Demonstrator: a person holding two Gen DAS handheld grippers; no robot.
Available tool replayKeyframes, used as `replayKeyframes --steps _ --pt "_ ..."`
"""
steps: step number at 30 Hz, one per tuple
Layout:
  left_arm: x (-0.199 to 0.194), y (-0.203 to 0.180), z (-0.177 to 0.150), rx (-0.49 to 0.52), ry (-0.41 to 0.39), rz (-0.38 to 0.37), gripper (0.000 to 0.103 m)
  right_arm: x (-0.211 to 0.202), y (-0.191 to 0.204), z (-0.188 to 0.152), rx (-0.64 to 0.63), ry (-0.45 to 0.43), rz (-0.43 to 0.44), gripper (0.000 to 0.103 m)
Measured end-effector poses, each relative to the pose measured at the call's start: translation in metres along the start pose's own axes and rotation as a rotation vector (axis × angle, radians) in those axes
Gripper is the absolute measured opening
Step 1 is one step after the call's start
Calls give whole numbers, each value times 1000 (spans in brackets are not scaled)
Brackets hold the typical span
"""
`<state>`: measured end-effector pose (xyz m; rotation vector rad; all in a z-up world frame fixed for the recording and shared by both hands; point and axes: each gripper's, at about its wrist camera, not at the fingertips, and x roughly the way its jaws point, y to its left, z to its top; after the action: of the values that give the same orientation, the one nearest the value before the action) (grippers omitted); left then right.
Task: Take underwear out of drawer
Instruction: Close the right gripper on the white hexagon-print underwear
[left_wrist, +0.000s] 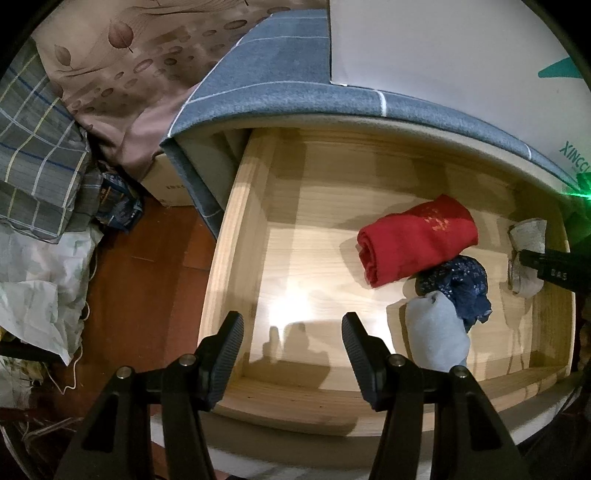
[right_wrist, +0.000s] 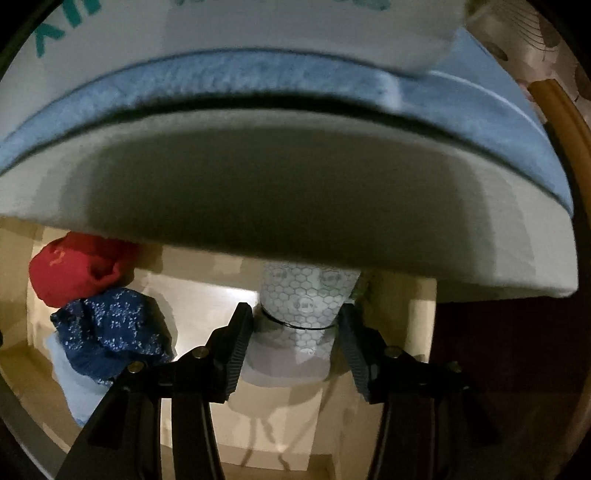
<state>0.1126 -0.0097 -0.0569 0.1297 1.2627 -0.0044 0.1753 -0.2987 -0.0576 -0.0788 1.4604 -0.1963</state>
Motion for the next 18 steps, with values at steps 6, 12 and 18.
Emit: replayKeyframes --steps 6,12,18 --pt "1 2 0 -5 2 -8 57 10 10 2 -34 27 -45 50" --pt "1 2 0 -7 4 -10 57 13 26 2 -77 82 -36 47" --pt "1 2 0 -4 3 -5 57 13 32 -10 -87 173 3 46"
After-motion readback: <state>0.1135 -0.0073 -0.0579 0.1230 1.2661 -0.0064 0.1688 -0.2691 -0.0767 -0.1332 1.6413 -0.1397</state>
